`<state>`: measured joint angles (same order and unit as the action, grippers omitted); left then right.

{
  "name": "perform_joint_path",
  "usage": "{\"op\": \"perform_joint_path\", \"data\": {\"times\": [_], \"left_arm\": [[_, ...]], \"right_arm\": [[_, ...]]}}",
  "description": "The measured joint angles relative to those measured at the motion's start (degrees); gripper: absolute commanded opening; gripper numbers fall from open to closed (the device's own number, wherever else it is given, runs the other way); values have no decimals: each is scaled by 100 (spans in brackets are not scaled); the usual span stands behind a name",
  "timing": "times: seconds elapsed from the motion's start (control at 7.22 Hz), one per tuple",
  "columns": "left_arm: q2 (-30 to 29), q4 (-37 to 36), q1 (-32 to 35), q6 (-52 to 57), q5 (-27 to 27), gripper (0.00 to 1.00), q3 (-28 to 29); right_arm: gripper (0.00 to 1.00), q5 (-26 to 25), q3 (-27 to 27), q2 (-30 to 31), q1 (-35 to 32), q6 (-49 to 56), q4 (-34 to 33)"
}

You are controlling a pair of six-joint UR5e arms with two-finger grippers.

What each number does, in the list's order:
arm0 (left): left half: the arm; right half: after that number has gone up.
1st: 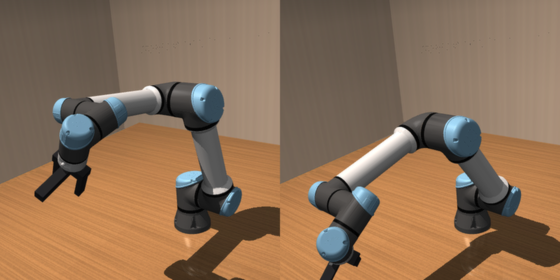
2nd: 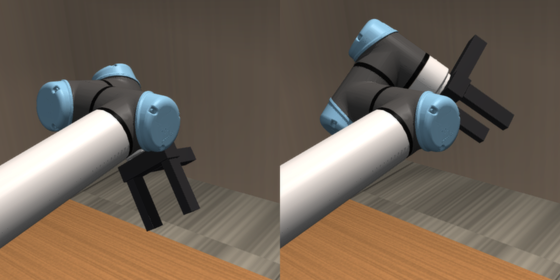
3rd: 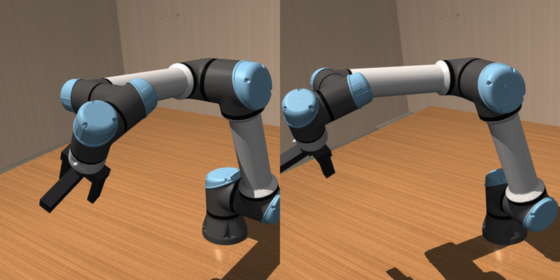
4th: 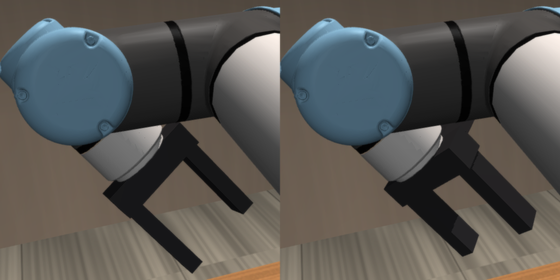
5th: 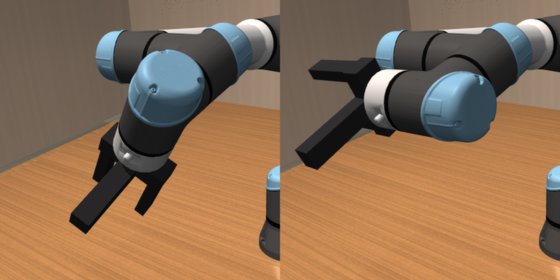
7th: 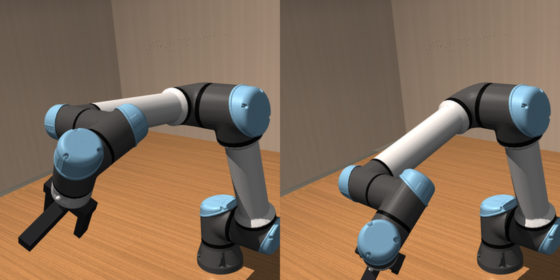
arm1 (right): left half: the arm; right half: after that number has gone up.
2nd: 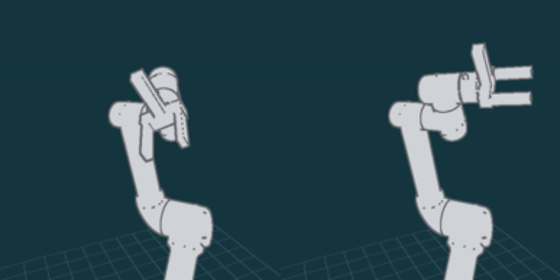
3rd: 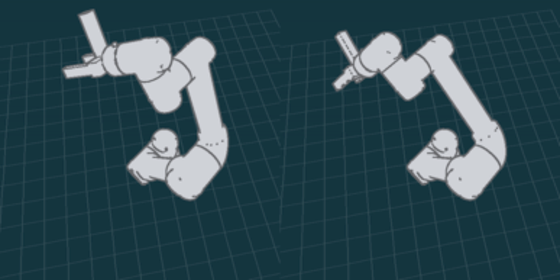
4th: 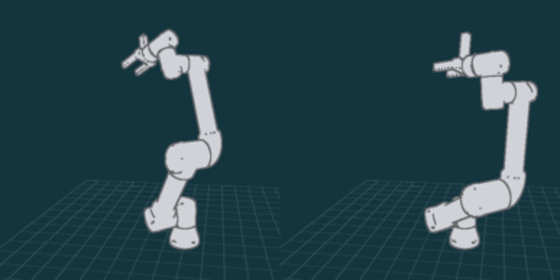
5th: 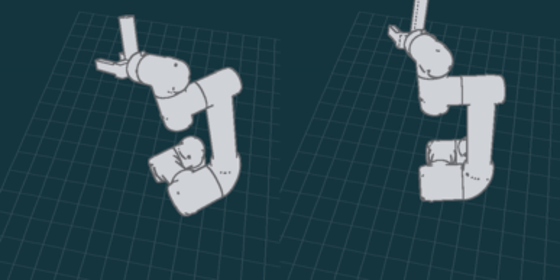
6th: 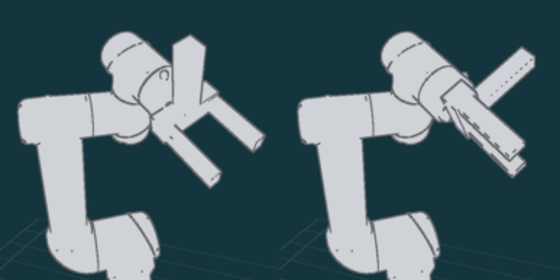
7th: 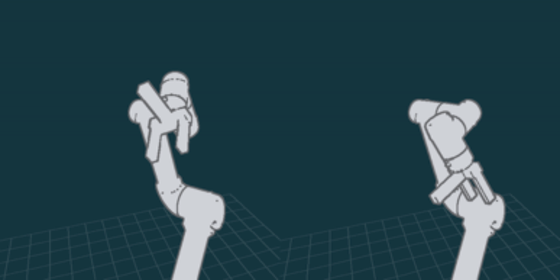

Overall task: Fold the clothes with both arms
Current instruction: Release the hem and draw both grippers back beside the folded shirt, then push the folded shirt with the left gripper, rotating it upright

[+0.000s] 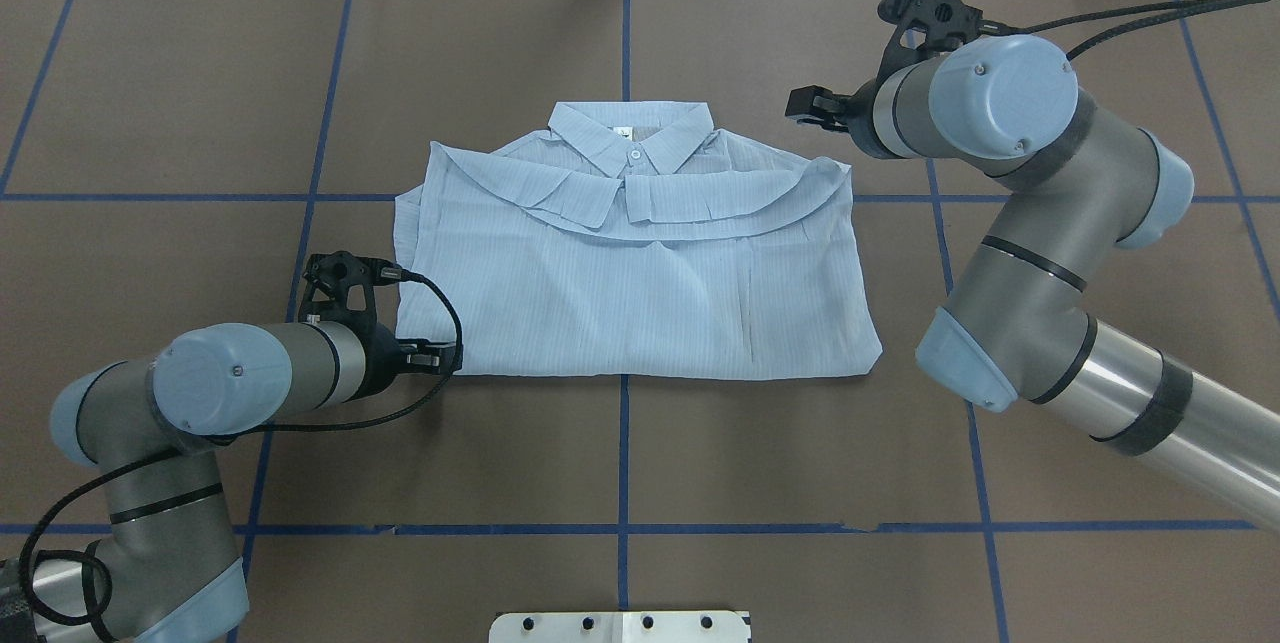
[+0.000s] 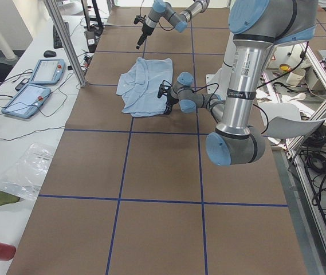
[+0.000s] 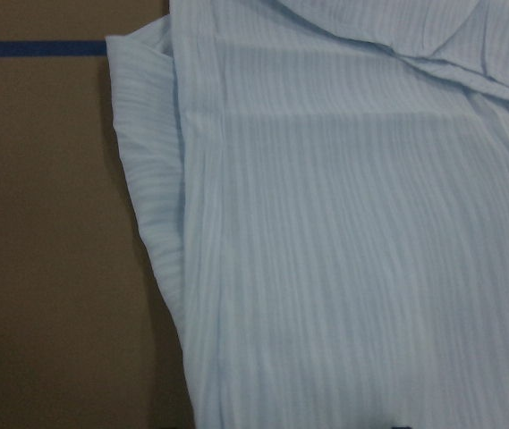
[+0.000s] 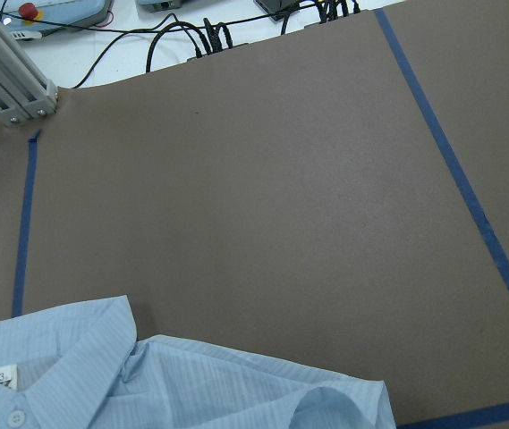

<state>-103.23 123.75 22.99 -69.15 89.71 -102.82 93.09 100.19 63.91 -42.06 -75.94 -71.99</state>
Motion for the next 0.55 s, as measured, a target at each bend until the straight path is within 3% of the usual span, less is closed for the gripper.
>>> {"op": "perform_joint_path", "data": {"times": [0.55], "left_arm": [[113,-25,-26,-22,3,0,-322]], "right_arm": [[100,-11,-2,-1,29,-2,17]]}}
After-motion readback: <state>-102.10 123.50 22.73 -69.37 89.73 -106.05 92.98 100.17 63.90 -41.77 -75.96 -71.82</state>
